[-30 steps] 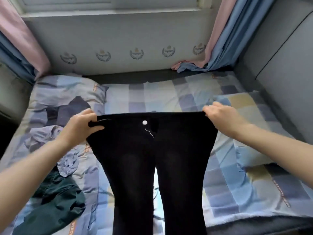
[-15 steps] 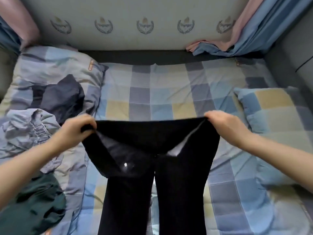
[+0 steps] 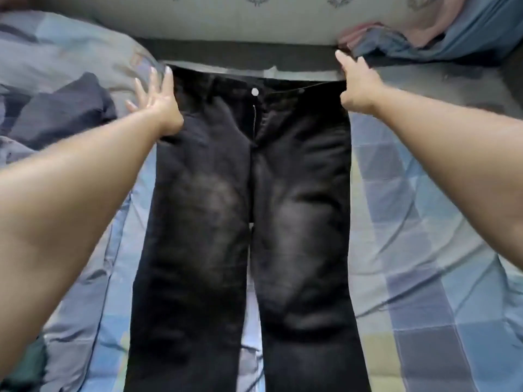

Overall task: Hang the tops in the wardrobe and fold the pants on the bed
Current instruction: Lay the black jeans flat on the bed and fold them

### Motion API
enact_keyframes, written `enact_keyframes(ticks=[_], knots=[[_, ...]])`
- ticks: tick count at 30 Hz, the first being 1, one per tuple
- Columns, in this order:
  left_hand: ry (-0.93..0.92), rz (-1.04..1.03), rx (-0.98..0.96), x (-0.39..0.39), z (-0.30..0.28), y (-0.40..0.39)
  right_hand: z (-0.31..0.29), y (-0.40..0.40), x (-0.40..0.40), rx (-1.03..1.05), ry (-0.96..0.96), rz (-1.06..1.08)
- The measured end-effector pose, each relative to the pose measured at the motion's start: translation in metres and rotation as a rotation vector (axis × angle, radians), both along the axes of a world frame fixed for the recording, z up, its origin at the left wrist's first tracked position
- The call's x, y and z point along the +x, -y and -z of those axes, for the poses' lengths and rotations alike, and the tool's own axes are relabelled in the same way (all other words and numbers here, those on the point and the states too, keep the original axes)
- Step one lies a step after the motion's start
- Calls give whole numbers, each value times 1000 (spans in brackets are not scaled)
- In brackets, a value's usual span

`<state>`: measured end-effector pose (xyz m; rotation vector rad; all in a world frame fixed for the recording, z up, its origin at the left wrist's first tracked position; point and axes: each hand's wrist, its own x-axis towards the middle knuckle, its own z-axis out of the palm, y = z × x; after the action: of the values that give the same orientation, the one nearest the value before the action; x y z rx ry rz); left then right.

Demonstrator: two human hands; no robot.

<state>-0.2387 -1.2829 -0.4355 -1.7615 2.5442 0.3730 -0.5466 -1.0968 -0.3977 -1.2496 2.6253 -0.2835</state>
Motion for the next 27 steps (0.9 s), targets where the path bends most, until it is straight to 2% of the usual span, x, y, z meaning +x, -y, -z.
enact_keyframes(ticks=[3, 5, 7, 10, 12, 14, 18, 20, 21, 23, 25, 26, 27], knots=[[153, 71, 219, 37, 105, -56, 102, -39, 34, 144, 85, -132], [201, 69, 374, 68, 166, -97, 169, -79, 52, 211, 166, -126], [237, 41, 471, 101, 210, -139, 224, -125, 72, 223, 239, -22], [219, -9, 477, 145, 243, -185, 276, -191, 99, 201, 250, 250], [200, 5, 387, 169, 254, -201, 291, -229, 115, 167, 252, 496], [183, 16, 303, 187, 261, -211, 300, -258, 129, 116, 301, 643], [230, 54, 255, 201, 265, -230, 295, -278, 155, 131, 455, 529], [219, 50, 269, 199, 259, -246, 285, -279, 162, 87, 555, 477], [201, 62, 262, 195, 256, -255, 278, -281, 162, 47, 545, 461], [193, 212, 176, 185, 253, -278, 269, -288, 155, -75, 414, 482], [146, 441, 108, 171, 251, -306, 266, -306, 141, -151, 346, 613], [109, 542, 87, 162, 250, -320, 267, -315, 135, -153, 370, 683], [60, 640, 68, 155, 251, -335, 264, -325, 135, -156, 483, 760]])
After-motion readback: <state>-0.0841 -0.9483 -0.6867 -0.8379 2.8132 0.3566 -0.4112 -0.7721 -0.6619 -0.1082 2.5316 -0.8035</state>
